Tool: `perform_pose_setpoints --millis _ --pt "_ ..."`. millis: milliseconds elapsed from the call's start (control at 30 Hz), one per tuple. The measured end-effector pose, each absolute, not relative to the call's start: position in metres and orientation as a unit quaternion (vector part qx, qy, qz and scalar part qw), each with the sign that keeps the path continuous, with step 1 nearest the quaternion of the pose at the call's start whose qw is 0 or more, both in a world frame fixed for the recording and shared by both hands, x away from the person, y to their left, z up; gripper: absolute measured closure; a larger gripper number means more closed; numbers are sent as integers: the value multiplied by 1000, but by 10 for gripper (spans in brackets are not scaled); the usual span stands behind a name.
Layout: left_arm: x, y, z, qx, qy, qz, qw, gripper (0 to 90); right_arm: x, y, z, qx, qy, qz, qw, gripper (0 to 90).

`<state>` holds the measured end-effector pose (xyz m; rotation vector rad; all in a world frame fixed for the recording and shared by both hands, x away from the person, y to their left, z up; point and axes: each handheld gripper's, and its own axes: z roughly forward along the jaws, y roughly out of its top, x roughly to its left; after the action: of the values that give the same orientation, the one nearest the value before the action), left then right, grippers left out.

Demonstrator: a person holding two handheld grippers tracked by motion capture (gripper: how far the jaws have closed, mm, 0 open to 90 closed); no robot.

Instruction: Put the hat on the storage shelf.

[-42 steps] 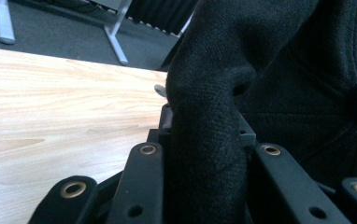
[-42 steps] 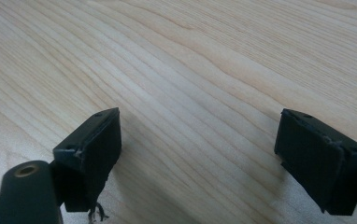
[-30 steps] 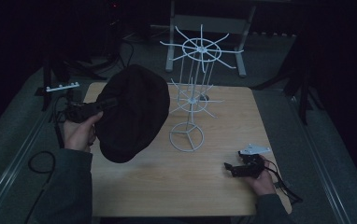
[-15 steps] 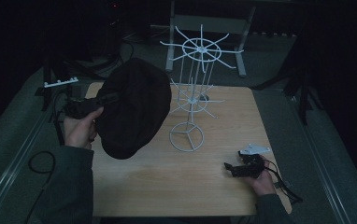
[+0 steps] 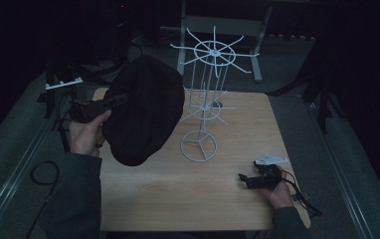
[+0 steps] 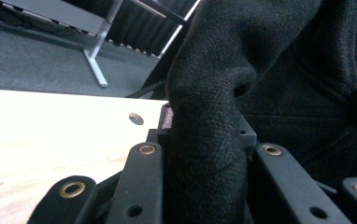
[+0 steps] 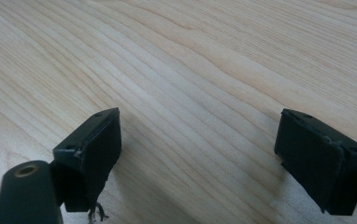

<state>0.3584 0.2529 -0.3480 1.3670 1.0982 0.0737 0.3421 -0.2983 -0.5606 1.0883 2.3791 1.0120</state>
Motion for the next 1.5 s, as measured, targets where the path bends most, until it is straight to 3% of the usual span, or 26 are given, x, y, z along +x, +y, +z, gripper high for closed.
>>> perform_pose_setpoints --millis 833,1500 --pt "355 252 -338 583 449 18 676 740 342 -298 -561 383 836 356 167 147" --pt "363 227 -318 581 424 16 695 735 342 -298 -561 383 836 356 167 146"
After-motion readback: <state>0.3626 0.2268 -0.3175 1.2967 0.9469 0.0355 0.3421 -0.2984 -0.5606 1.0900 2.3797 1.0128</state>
